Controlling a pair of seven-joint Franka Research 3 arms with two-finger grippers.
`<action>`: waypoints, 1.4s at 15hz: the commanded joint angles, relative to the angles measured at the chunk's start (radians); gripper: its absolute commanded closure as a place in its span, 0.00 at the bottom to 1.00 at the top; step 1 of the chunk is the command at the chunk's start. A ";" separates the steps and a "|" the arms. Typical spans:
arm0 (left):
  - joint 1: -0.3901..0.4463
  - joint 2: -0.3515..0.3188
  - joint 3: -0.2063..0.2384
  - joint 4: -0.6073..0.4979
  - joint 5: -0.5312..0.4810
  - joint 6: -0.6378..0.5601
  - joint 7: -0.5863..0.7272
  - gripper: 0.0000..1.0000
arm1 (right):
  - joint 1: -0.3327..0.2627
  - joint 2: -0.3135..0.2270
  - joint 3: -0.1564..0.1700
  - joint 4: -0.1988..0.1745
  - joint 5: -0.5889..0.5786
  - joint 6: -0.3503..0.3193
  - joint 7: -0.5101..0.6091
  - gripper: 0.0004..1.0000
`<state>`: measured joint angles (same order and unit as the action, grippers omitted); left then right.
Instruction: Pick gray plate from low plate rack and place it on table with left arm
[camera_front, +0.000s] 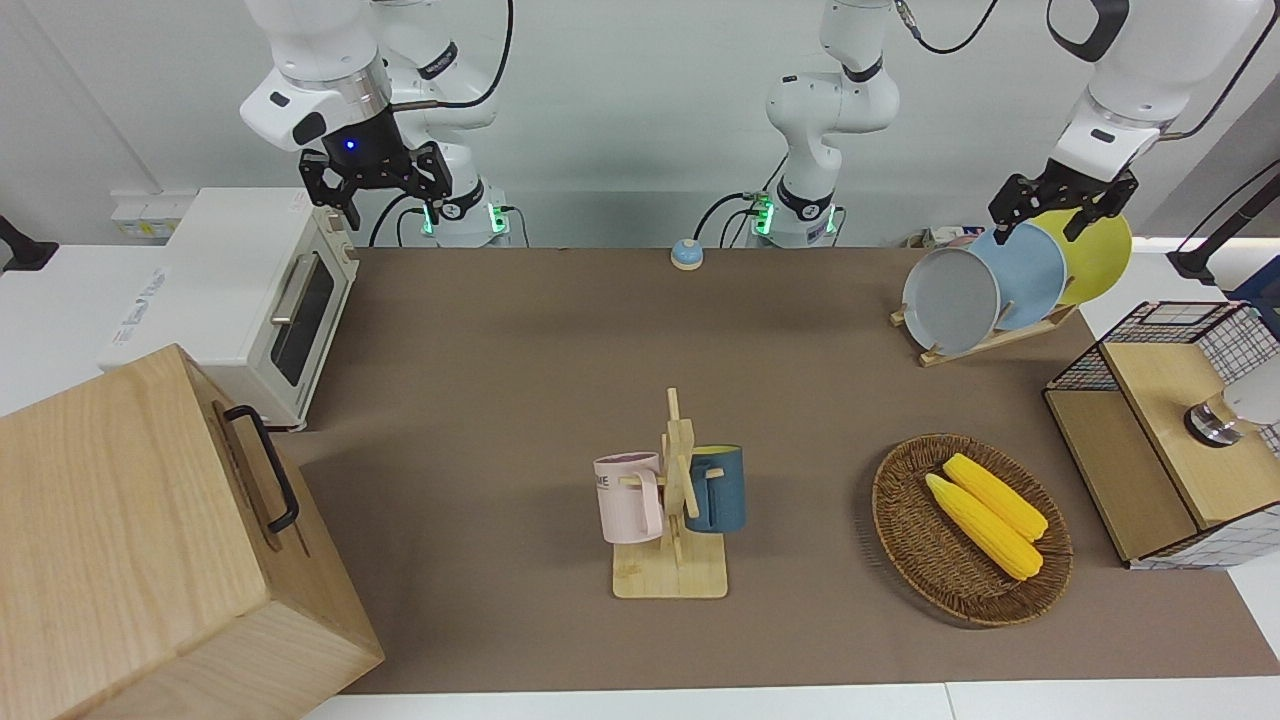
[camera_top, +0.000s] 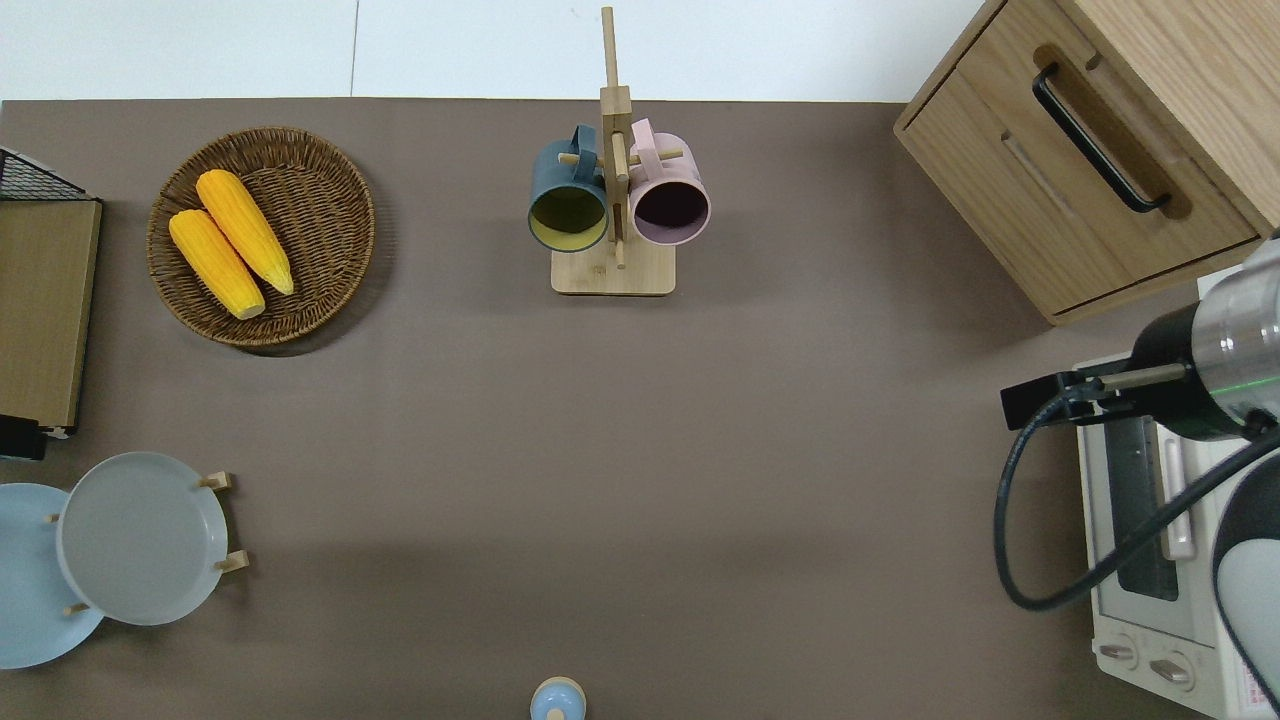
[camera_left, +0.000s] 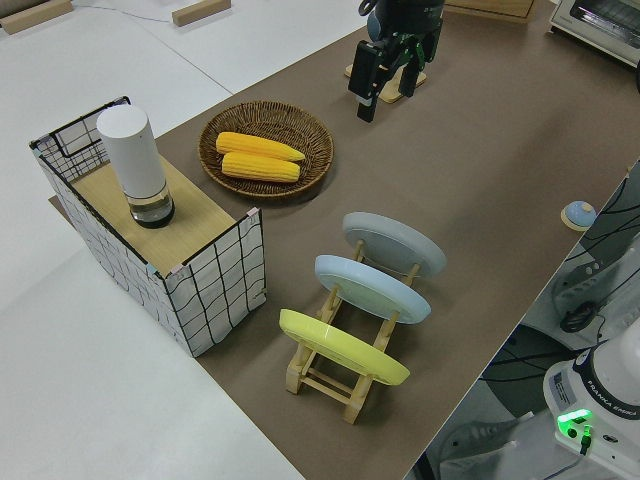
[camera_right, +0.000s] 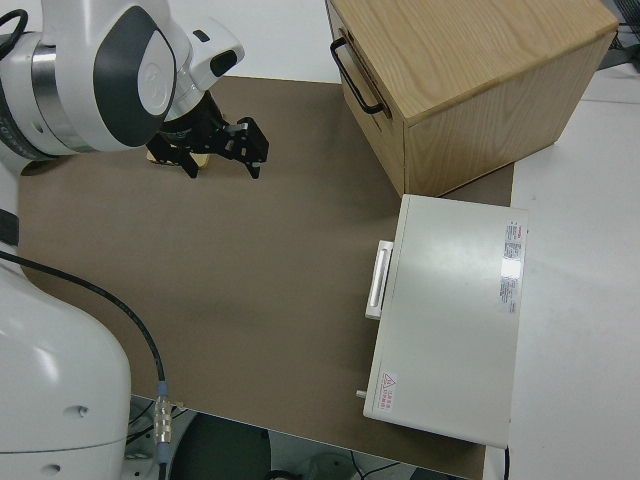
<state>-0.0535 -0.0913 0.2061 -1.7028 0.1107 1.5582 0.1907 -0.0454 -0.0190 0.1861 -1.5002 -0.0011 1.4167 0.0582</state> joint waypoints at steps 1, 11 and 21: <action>0.018 -0.016 0.006 -0.061 0.020 0.043 0.016 0.01 | -0.010 -0.002 0.006 0.006 0.010 -0.013 -0.001 0.01; 0.012 -0.062 0.004 -0.259 0.075 0.163 0.004 0.01 | -0.010 -0.002 0.006 0.006 0.010 -0.013 -0.001 0.01; 0.023 -0.068 0.006 -0.445 0.118 0.296 -0.016 0.01 | -0.010 -0.002 0.006 0.006 0.010 -0.013 -0.001 0.01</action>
<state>-0.0337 -0.1255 0.2098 -2.0862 0.1969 1.8160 0.1909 -0.0454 -0.0190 0.1861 -1.5002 -0.0011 1.4167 0.0582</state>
